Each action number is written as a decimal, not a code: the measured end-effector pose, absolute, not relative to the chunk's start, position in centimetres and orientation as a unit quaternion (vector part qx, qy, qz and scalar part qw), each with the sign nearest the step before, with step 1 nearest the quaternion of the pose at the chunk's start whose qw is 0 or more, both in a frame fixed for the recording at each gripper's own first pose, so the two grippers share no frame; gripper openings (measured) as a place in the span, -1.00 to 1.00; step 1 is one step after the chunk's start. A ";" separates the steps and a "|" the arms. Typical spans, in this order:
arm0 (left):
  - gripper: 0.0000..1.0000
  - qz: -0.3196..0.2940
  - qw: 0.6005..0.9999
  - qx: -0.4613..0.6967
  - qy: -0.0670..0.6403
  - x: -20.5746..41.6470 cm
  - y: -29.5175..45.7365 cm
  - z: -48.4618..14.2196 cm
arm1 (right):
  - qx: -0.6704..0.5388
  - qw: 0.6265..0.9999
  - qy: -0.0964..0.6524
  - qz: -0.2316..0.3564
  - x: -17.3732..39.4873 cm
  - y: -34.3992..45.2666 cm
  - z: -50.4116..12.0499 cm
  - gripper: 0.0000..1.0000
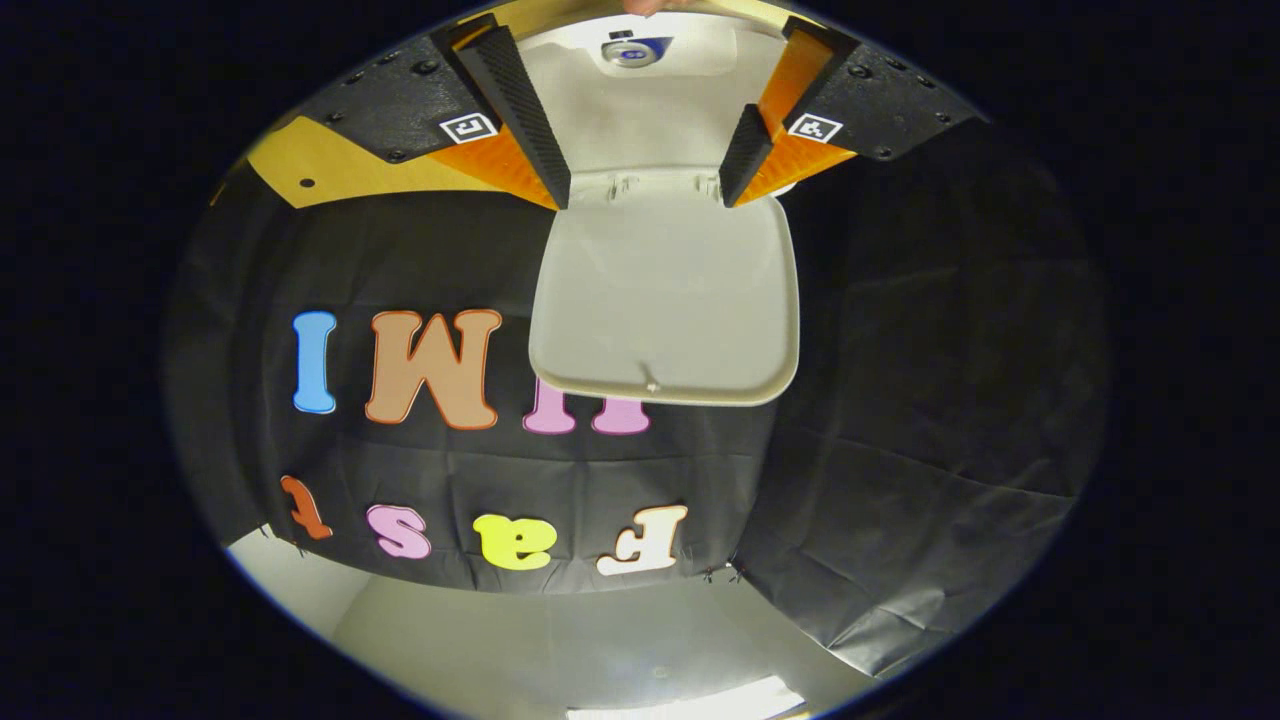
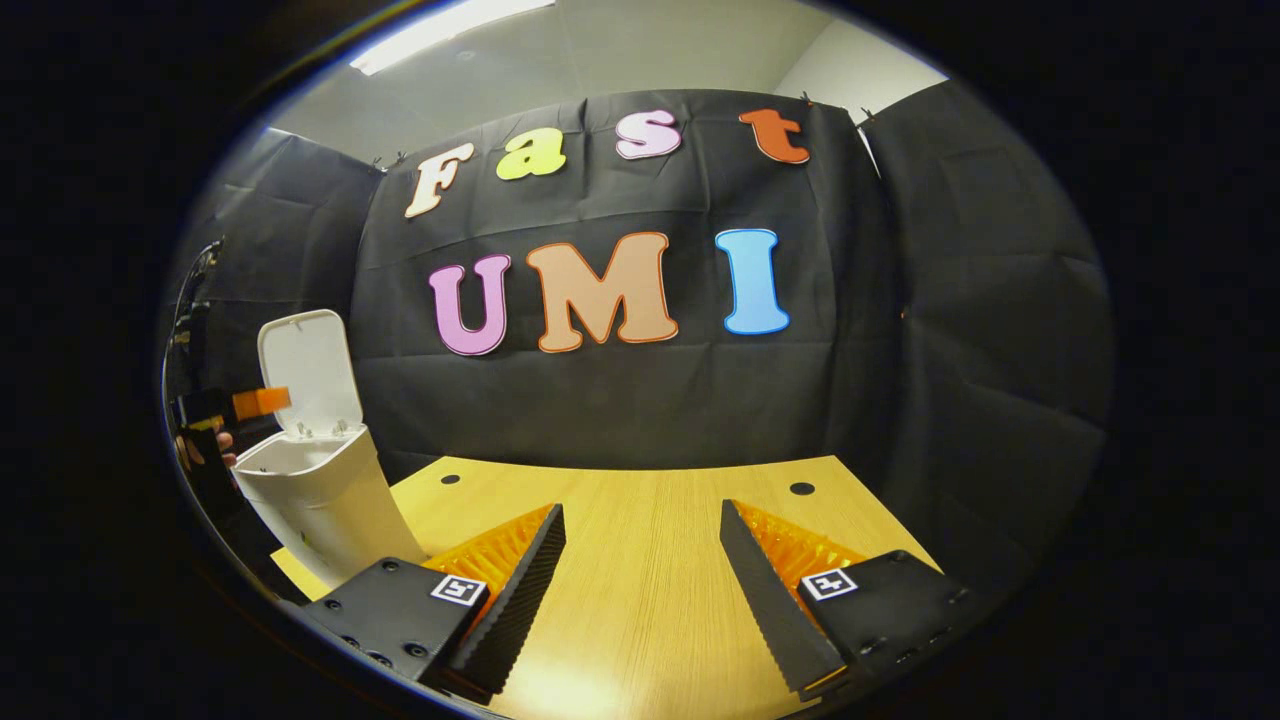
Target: Press the lid of the desktop garbage bin to open it, pick up the crumpled paper on the desktop and throw it into the bin, then pick up the pop can on the desktop and drop it into the bin, and finally close the garbage bin lid.
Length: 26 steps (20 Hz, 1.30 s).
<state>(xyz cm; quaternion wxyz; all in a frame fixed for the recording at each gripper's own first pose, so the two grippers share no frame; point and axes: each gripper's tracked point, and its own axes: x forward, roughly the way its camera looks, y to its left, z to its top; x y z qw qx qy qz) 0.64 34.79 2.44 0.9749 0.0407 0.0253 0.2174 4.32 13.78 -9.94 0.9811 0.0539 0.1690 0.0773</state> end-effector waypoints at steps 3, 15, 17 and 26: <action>0.79 0.226 0.971 0.074 -0.011 2.3 36.3 8.8 | 0.060 0.980 0.172 0.079 4.3 14.1 -10.7 0.96; 0.86 0.253 0.965 0.068 -0.018 9.9 41.1 13.0 | 0.076 0.980 0.185 0.020 3.6 9.2 -12.0 0.97; 0.85 0.260 0.964 0.057 -0.006 9.6 41.7 12.2 | 0.075 0.979 0.189 0.015 3.5 8.7 -12.2 0.97; 0.84 0.235 0.971 0.048 -0.003 4.1 37.0 10.4 | 0.064 0.979 0.181 0.064 4.7 11.9 -11.4 0.96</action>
